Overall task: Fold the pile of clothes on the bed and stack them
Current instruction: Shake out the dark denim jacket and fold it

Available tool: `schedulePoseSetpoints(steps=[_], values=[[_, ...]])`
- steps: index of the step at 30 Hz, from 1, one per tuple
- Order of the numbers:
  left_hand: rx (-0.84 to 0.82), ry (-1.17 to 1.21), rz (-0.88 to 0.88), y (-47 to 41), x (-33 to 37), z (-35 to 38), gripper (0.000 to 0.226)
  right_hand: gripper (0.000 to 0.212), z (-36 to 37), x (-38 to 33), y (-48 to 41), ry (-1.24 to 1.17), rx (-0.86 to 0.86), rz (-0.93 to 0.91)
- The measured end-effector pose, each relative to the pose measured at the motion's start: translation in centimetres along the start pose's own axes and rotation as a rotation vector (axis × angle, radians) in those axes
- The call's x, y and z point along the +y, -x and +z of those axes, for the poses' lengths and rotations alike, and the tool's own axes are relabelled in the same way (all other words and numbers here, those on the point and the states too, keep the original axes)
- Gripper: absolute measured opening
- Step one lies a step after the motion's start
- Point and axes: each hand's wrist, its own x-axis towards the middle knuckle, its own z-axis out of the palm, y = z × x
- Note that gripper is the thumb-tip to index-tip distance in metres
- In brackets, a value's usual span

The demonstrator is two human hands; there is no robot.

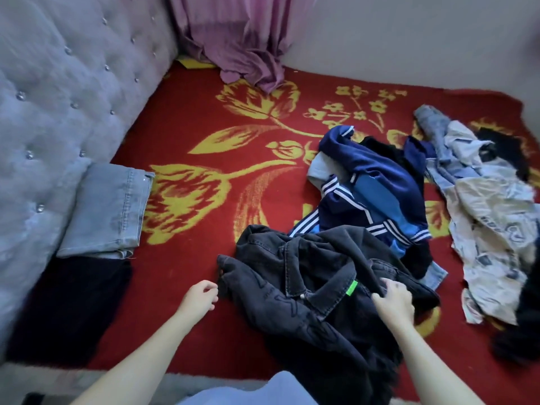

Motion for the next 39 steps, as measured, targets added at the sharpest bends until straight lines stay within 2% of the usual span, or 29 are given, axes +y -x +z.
schedulePoseSetpoints(steps=[2, 4, 7, 11, 15, 18, 20, 24, 28, 30, 32, 35, 39], values=[[0.029, 0.014, 0.013, 0.7, 0.2, 0.1, 0.016, 0.047, 0.9, -2.1, 0.2, 0.017, -0.024, -0.153], [0.06, 0.032, 0.019, 1.8, 0.0, 0.3, 0.015, 0.054, 1.8, -3.6, 0.3, 0.016, -0.12, -0.202], [0.103, 0.054, 0.011, 3.7, -0.9, 0.7, 0.014, 0.067, 3.1, -3.4, 0.3, 0.077, -0.246, -0.137], [0.139, 0.065, -0.035, 5.7, -2.7, 1.2, 0.014, 0.063, 3.6, -1.4, 0.1, 0.147, -0.201, -0.115], [0.141, 0.052, -0.051, 6.9, -3.6, 1.8, 0.015, 0.075, 3.4, -0.8, -0.1, 0.126, -0.218, -0.1], [0.116, 0.032, -0.031, 7.4, -3.1, 2.1, 0.016, 0.082, 3.5, -0.8, 0.0, 0.049, -0.277, -0.01], [0.092, 0.013, -0.01, 7.7, -2.6, 2.0, 0.017, 0.075, 3.7, -0.8, 0.5, 0.011, -0.309, 0.026], [0.07, -0.018, 0.036, 7.5, -1.3, 1.1, 0.017, 0.034, 3.7, -1.2, 2.0, -0.021, -0.261, -0.056], [0.05, -0.015, 0.078, 7.1, -0.1, 0.1, 0.018, 0.028, 3.1, -2.0, 3.4, -0.095, -0.182, -0.071], [0.029, -0.016, 0.11, 7.0, 0.6, -0.3, 0.018, 0.026, 2.1, -2.7, 3.8, -0.193, -0.087, -0.121], [0.01, -0.016, 0.146, 6.9, 1.4, -0.8, 0.018, 0.021, 0.0, -3.7, 4.0, -0.392, -0.018, -0.205], [-0.012, 0.035, 0.207, 7.1, 3.5, -1.8, 0.018, 0.011, -5.4, -5.6, 5.2, -0.59, 0.017, -0.402], [-0.049, 0.096, 0.367, 7.8, 7.7, -3.0, 0.012, 0.035, -13.2, -8.3, 8.6, -0.669, 0.053, -0.684]])
